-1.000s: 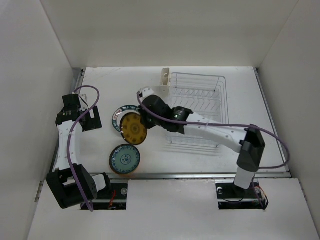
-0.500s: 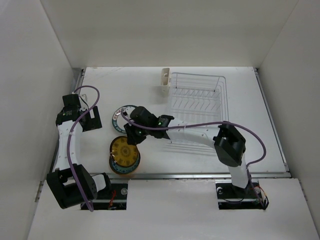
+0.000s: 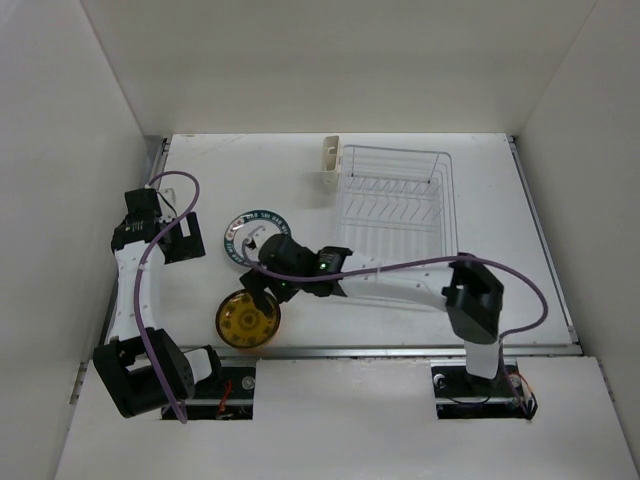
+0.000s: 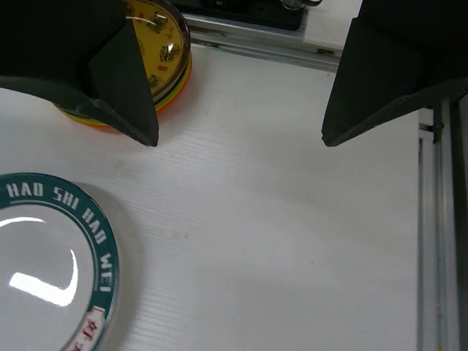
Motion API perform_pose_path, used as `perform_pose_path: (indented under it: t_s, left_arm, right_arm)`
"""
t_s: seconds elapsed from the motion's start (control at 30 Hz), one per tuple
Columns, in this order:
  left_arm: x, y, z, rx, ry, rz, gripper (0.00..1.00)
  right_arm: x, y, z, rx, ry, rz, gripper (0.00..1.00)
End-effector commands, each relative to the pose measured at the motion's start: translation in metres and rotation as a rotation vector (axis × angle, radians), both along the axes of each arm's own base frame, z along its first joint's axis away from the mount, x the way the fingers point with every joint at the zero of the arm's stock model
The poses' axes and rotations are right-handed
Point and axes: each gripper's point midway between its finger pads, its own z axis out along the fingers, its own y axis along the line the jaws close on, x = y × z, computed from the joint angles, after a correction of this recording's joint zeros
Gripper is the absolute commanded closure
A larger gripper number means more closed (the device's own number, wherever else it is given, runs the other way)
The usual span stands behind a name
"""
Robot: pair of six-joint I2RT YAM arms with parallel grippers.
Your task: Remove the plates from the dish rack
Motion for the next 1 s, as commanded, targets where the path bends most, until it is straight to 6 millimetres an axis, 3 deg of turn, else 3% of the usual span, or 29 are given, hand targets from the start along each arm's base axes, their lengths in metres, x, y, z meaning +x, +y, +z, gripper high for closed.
perform_pose_path:
  t_s: [0.0,0.03,0.1,0.13,0.17,0.23,0.3,0.43,0.47,0.57,0.6,0.67,0.7,0.77,0.8,0.83,0.97]
  left_arm:
    - [-0.004,-0.02,0.008,-0.081,-0.023,-0.083,0.06]
    - [-0.002,-0.027,0.013,-0.106,-0.037,-0.127,0.06]
    - [0.0,-0.066,0.026,-0.278,-0.079,-0.295,0.06]
    - [-0.003,-0.067,0.029,-0.283,-0.07,-0.294,0.06]
    - [-0.004,-0.086,0.035,-0.381,-0.082,-0.371,0.06]
    - [-0.014,-0.101,0.05,-0.442,-0.072,-0.475,0.01]
    - [-0.018,-0.112,0.062,-0.502,-0.066,-0.537,0.01]
    - [-0.034,-0.115,0.093,-0.486,-0.05,-0.612,0.01]
    - [-0.036,-0.115,0.097,-0.477,-0.057,-0.648,0.01]
    - [-0.053,-0.119,0.113,-0.439,-0.084,-0.695,0.01]
    - [-0.055,-0.119,0.115,-0.413,-0.106,-0.721,0.01]
    - [-0.065,-0.121,0.124,-0.376,-0.146,-0.746,0.01]
    - [-0.069,-0.12,0.124,-0.363,-0.142,-0.751,0.01]
    - [-0.073,-0.121,0.128,-0.357,-0.14,-0.766,0.01]
    - [-0.073,-0.121,0.128,-0.357,-0.14,-0.766,0.01]
    - [-0.075,-0.122,0.126,-0.372,-0.129,-0.75,0.01]
    - [-0.067,-0.122,0.12,-0.404,-0.128,-0.69,0.01]
  right_arm:
    - [0.029,-0.026,0.102,0.208,-0.166,-0.196,0.0]
    - [0.03,-0.035,0.111,0.23,-0.169,-0.242,0.0]
    - [0.034,-0.064,0.137,0.284,-0.203,-0.355,0.0]
    - [0.036,-0.078,0.142,0.277,-0.228,-0.389,0.0]
    - [0.037,-0.09,0.148,0.293,-0.224,-0.443,0.0]
    - [0.038,-0.13,0.165,0.293,-0.266,-0.551,0.0]
    - [0.035,-0.154,0.181,0.328,-0.266,-0.619,0.0]
    - [0.026,-0.222,0.211,0.372,-0.288,-0.78,0.0]
    - [0.018,-0.248,0.223,0.398,-0.292,-0.81,0.0]
    - [0.008,-0.292,0.241,0.494,-0.282,-0.913,0.0]
    - [-0.002,-0.319,0.256,0.573,-0.272,-0.936,0.0]
    - [-0.012,-0.345,0.265,0.672,-0.249,-0.964,0.0]
    - [-0.023,-0.371,0.272,0.771,-0.231,-0.973,0.0]
    - [-0.04,-0.404,0.277,0.913,-0.2,-0.962,0.0]
    - [-0.04,-0.4,0.271,0.898,-0.195,-0.952,0.0]
    - [-0.05,-0.42,0.278,0.991,-0.18,-0.94,0.0]
    - [-0.066,-0.439,0.269,1.053,-0.151,-0.895,0.0]
